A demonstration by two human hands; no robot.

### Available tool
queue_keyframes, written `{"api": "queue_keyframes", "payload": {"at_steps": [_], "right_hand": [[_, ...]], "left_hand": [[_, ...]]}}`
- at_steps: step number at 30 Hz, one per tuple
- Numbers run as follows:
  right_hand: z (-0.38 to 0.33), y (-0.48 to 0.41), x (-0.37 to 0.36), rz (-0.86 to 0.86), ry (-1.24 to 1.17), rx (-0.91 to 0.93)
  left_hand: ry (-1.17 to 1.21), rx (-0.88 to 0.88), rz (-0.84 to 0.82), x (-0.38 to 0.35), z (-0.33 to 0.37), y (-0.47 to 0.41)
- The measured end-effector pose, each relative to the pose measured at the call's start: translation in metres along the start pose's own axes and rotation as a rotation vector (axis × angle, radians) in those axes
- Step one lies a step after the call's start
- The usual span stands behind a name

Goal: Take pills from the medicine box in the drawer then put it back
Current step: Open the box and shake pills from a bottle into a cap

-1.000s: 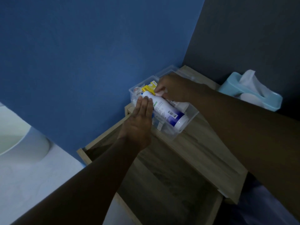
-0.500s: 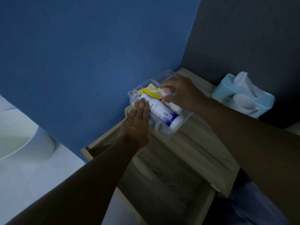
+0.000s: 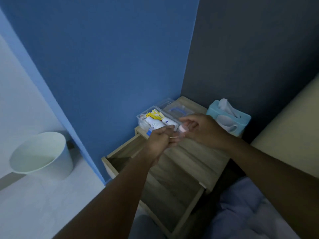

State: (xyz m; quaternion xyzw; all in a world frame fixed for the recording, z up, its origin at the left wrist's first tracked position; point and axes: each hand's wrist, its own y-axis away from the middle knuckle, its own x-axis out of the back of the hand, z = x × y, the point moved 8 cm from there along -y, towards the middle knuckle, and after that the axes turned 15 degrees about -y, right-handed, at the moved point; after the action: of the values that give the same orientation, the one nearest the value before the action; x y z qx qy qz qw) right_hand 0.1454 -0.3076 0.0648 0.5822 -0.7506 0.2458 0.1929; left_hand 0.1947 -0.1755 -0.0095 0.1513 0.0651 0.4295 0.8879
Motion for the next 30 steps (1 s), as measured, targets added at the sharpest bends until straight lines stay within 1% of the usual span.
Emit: {"api": "queue_keyframes", "payload": {"at_steps": [3,9,14,16,19,20,21,25,27,29,30], "right_hand": [[-0.022,0.024,0.01,0.018,0.01,0.051],[-0.043,0.065,0.026,0.046,-0.029,0.083],[-0.051,0.079,0.028,0.088,-0.152,0.058],[-0.052,0.082,0.028,0.044,-0.229,0.029],[-0.058,0.087,0.02,-0.104,-0.418,-0.032],[-0.06,0.087,0.019,-0.123,-0.417,-0.044],[-0.063,0.087,0.02,-0.113,-0.367,-0.048],[-0.076,0.083,0.031,0.086,0.023,0.009],[-0.075,0.082,0.03,0.103,0.047,0.014],[-0.071,0.08,0.025,0.04,-0.018,-0.008],[-0.068,0.079,0.021,-0.011,-0.088,-0.032]], "left_hand": [[0.097,-0.056,-0.086,-0.019,0.01,0.034],[0.281,-0.044,-0.195,-0.044,0.011,0.073],[0.412,-0.037,-0.177,-0.053,0.011,0.084],[0.454,-0.049,-0.18,-0.056,0.011,0.087],[0.522,-0.059,-0.179,-0.058,0.011,0.091],[0.547,-0.052,-0.171,-0.057,0.01,0.091],[0.564,-0.045,-0.165,-0.057,0.008,0.091],[0.566,-0.013,-0.178,-0.056,0.001,0.091],[0.556,-0.002,-0.186,-0.055,-0.002,0.091],[0.549,0.004,-0.192,-0.054,-0.003,0.091],[0.548,0.007,-0.189,-0.053,-0.005,0.091]]}}
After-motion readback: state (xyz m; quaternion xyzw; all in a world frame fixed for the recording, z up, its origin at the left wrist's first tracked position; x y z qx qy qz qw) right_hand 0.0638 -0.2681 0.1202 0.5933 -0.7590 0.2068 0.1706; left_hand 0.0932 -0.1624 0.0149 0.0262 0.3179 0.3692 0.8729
